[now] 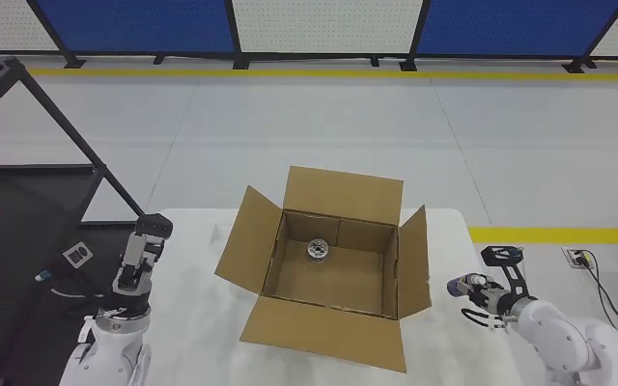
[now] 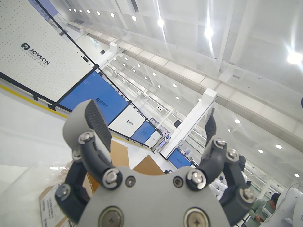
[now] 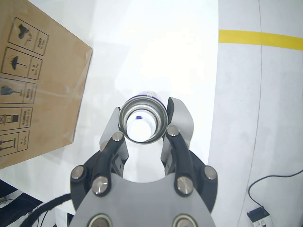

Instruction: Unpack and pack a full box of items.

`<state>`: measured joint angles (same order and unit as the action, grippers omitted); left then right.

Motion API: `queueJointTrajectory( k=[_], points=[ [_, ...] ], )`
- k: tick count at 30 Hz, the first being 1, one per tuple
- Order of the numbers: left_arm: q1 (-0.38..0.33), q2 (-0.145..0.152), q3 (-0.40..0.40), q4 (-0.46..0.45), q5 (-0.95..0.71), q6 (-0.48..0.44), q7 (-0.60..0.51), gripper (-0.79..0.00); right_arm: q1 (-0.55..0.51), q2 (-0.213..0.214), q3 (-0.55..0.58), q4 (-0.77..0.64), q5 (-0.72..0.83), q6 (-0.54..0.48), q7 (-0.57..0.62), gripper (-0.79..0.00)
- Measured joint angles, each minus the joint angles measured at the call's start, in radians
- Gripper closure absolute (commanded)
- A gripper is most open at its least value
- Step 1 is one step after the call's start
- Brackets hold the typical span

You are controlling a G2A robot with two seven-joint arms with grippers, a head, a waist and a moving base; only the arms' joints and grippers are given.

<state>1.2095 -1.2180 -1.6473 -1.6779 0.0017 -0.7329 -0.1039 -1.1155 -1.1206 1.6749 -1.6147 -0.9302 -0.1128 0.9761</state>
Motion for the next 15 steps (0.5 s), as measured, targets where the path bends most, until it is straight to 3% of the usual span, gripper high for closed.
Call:
queueJointTrajectory(
  k=[14, 15],
  points=[
    [0.000, -0.003, 0.013, -0.005, 0.014, 0.009, 0.006, -0.785, 0.049, 0.014, -0.027, 0.129, -0.013, -0.020, 0.007, 0.000],
    [0.000, -0.003, 0.014, -0.005, 0.014, 0.010, 0.007, -0.785, 0.050, 0.014, -0.030, 0.132, -0.016, -0.021, 0.008, -0.083]
  ],
)
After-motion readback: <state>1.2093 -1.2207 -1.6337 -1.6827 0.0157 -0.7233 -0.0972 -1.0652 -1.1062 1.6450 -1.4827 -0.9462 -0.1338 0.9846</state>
